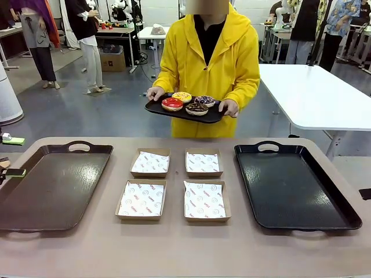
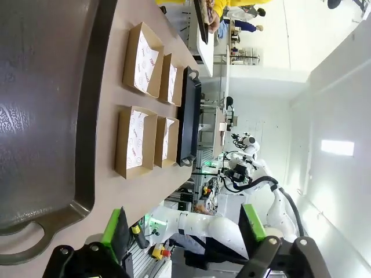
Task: Individually package the donuts and arrange them on the tray.
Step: Pick up one Paper togo box.
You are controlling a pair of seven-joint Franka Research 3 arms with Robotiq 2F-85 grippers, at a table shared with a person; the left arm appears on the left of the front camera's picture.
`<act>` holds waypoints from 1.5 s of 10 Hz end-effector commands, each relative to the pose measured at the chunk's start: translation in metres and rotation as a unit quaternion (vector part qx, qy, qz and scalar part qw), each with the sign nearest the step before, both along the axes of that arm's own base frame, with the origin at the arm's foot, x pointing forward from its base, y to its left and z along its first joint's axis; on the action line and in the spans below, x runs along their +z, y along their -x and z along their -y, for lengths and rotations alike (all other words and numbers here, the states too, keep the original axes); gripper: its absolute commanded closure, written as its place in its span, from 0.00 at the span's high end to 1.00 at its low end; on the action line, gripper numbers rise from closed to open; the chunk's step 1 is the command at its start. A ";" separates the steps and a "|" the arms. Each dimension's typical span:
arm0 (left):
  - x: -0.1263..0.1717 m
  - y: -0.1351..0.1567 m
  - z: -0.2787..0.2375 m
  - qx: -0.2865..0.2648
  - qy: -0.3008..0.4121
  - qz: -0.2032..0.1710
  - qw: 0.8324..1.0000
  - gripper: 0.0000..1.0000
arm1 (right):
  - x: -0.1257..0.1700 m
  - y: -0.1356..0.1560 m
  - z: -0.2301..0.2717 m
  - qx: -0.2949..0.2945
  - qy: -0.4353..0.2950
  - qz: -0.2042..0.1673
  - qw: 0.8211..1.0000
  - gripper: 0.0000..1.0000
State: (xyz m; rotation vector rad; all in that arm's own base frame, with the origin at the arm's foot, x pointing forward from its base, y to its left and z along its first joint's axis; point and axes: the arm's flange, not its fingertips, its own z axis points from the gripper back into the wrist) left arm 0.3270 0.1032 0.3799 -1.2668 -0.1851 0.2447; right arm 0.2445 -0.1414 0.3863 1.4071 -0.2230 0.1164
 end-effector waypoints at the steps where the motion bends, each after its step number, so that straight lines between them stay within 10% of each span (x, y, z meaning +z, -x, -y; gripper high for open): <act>1: 0.000 0.000 -0.001 0.001 0.004 0.002 1.000 1.00 | -0.008 0.001 0.004 -0.006 -0.010 -0.009 1.000 1.00; 15: 0.000 0.000 -0.001 0.001 0.004 0.002 1.000 1.00 | -0.008 0.001 0.004 -0.006 -0.010 -0.009 1.000 1.00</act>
